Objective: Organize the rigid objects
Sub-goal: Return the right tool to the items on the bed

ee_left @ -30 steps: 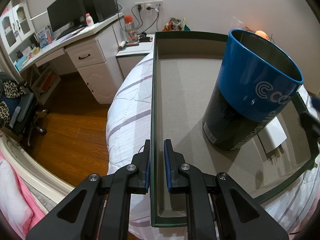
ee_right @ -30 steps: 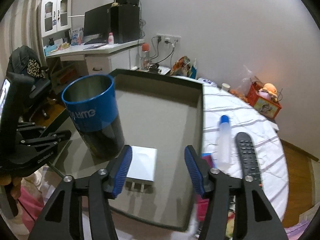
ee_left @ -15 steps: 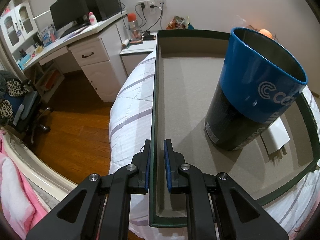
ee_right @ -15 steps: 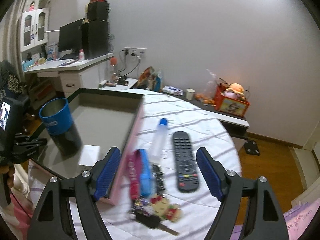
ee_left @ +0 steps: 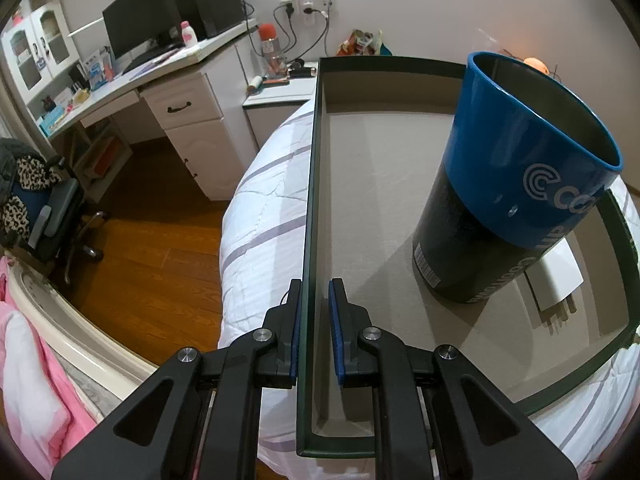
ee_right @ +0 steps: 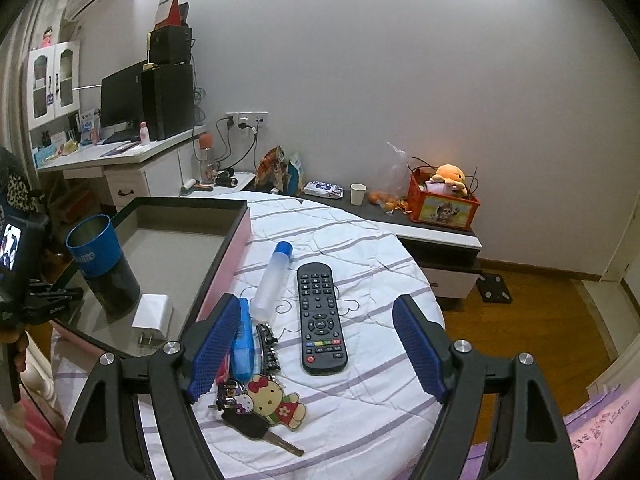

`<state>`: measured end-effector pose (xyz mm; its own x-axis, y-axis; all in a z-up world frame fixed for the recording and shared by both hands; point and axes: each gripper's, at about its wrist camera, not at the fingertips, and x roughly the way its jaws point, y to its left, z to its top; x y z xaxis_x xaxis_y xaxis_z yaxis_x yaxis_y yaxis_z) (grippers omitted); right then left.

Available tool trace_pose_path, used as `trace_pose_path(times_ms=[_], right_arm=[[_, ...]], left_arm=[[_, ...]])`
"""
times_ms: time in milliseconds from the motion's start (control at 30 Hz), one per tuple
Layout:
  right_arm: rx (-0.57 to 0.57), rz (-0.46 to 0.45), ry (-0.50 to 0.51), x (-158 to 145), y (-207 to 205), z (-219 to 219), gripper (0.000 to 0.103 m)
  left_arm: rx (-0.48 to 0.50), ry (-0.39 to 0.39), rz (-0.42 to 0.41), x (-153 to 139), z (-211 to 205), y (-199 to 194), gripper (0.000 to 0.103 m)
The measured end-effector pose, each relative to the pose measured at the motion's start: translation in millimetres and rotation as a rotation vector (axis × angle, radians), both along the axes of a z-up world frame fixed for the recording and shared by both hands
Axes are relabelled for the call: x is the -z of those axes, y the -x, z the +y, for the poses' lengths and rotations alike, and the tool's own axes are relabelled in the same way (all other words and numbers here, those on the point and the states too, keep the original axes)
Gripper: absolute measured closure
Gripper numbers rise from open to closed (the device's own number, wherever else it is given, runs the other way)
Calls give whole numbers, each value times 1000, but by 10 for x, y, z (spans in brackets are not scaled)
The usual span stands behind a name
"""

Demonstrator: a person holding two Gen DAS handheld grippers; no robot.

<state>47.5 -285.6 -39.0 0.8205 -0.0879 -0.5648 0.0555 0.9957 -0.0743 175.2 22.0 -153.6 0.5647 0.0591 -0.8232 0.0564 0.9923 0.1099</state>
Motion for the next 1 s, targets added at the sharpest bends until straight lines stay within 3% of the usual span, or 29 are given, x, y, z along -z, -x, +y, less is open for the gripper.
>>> trace_pose_path(times_ms=[1000], right_arm=[[7, 44, -72, 283, -254, -119, 23]], left_arm=[[0, 1, 7, 8, -14, -15, 90]])
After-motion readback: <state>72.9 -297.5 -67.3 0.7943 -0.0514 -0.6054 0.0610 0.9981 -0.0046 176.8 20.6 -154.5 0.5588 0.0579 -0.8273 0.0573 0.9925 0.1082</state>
